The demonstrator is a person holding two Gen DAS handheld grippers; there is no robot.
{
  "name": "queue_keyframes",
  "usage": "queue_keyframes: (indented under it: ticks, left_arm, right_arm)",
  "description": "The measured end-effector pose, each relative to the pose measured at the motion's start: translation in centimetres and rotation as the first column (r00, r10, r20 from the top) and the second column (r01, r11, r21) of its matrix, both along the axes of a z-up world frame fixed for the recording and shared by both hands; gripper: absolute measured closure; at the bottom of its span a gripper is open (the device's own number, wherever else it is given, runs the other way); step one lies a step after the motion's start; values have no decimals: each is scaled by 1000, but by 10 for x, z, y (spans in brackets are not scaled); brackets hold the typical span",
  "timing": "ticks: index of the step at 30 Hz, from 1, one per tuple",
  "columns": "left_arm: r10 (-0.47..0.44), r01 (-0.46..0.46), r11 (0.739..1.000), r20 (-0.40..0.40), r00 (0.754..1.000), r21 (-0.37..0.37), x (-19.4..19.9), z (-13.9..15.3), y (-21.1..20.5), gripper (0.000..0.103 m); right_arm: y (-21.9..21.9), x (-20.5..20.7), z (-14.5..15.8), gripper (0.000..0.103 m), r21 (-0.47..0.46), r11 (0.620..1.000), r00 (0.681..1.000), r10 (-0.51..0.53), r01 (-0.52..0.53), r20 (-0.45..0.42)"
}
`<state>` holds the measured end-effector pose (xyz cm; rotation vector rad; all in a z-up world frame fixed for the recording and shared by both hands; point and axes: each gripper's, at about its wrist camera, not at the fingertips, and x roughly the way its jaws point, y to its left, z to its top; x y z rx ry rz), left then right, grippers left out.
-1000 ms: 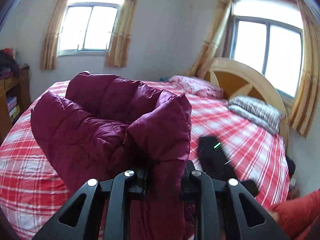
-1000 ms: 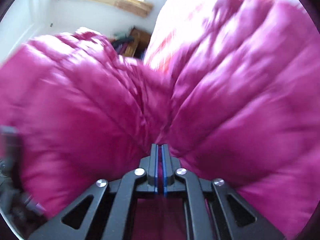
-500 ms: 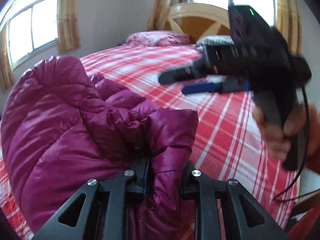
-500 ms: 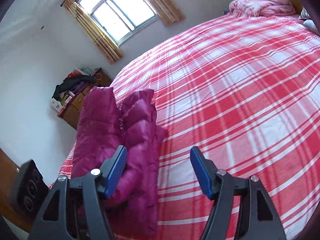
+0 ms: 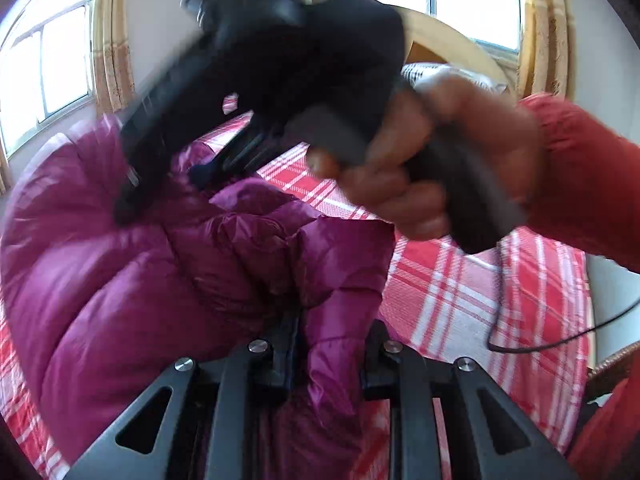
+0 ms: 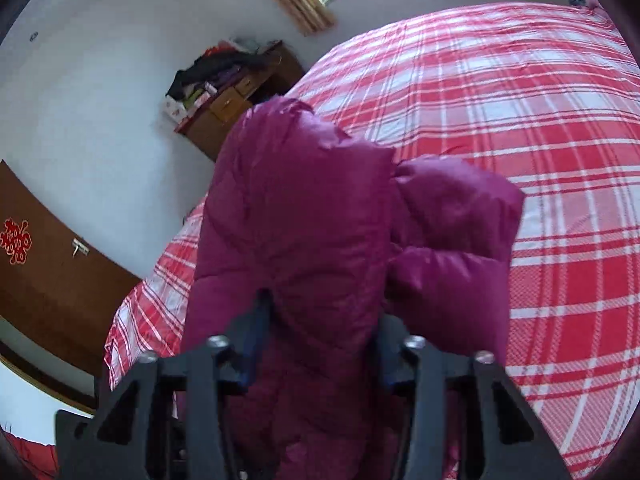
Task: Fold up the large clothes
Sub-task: 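Grasp the jacket bundle with the right gripper while the left gripper releases it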
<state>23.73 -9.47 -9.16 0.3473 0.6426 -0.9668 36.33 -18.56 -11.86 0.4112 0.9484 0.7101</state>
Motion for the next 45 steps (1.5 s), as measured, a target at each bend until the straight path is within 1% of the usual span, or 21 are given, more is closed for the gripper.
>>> queue_keyframes:
  ticks: [2, 4, 6, 8, 10, 11, 12, 16, 19, 22, 27, 29, 31, 32, 34, 35, 39, 40, 42, 44, 45]
  left_arm:
    - [-1, 0, 999, -34, 999, -37, -8, 11, 25, 80]
    - [-22, 13, 994, -75, 997, -113, -18, 25, 56, 80]
    - [-48, 26, 973, -91, 995, -228, -27, 44, 93, 80]
    - [-36, 10, 934, -66, 997, -357, -32, 67, 135, 78]
    - [58, -70, 904, -43, 997, -422, -21, 83, 159, 60]
    - [143, -151, 897, -51, 988, -415, -8, 88, 165, 42]
    - [216, -225, 891, -69, 974, -394, 8, 89, 169, 38]
    - [400, -447, 831, -204, 894, -330, 66, 81, 151, 38]
    - [436, -504, 816, -270, 858, -282, 95, 70, 122, 38]
    - [461, -512, 836, -252, 851, -199, 103, 53, 87, 38]
    - [545, -547, 837, -97, 833, 8, 107, 18, 54, 37]
    - [541, -542, 840, -81, 837, 8, 104, 13, 58, 37]
    - [534, -536, 844, -80, 842, -2, 99, 15, 65, 37]
    - [529, -532, 846, -87, 844, -13, 96, 17, 69, 37]
    - [527, -534, 845, -115, 842, -38, 97, 15, 75, 37]
    - [530, -538, 841, -126, 839, -47, 97, 15, 77, 37]
    - [536, -545, 837, -122, 835, -49, 107, 11, 68, 37]
    - [536, -545, 837, -120, 835, -49, 107, 11, 68, 37]
    - [533, -542, 839, -123, 837, -52, 105, 12, 70, 37]
    - [533, -542, 838, -125, 837, -60, 104, 14, 77, 37]
    - [537, -547, 835, -124, 834, -64, 105, 16, 81, 37]
  right_arm:
    - [2, -3, 3, 85, 18, 1000, 1000, -1, 1, 4]
    - [-7, -9, 6, 88, 113, 993, 999, -34, 35, -14]
    - [-21, -20, 9, 88, 320, 945, 997, -56, 71, -54]
    - [-31, -30, 10, 88, 418, 902, 995, -89, 103, -55]
    - [-38, -40, 6, 88, 437, 885, 987, -150, 162, -61]
    - [-43, -45, 0, 88, 435, 877, 979, -189, 202, -73]
    - [-48, -50, -8, 88, 441, 866, 972, -219, 236, -90]
    - [-59, -69, -26, 88, 441, 838, 947, -292, 320, -132]
    - [-66, -78, -40, 88, 319, 850, 908, -391, 419, -152]
    - [-74, -79, -63, 88, 281, 838, 882, -419, 467, -217]
    - [-75, -68, -82, 87, 303, 841, 888, -380, 449, -259]
    - [-78, -63, -69, 76, 246, 872, 897, -367, 424, -246]
    - [-85, -70, -40, 59, 159, 900, 912, -387, 406, -136]
    - [-91, -79, -21, 33, 133, 897, 907, -419, 422, -46]
    - [-106, -92, 5, 0, 76, 862, 856, -508, 502, 101]
    - [-112, -95, 13, 0, 62, 848, 834, -529, 526, 157]
    - [-100, -57, 0, 0, -30, 905, 904, -421, 424, 79]
    - [-98, -49, -11, 3, -85, 917, 921, -385, 389, 57]
    - [-87, -39, -32, 24, -170, 917, 932, -361, 359, 22]
    - [-76, -38, -44, 65, -105, 950, 954, -297, 293, -26]
    - [-69, -37, -44, 72, -78, 956, 958, -285, 282, -30]
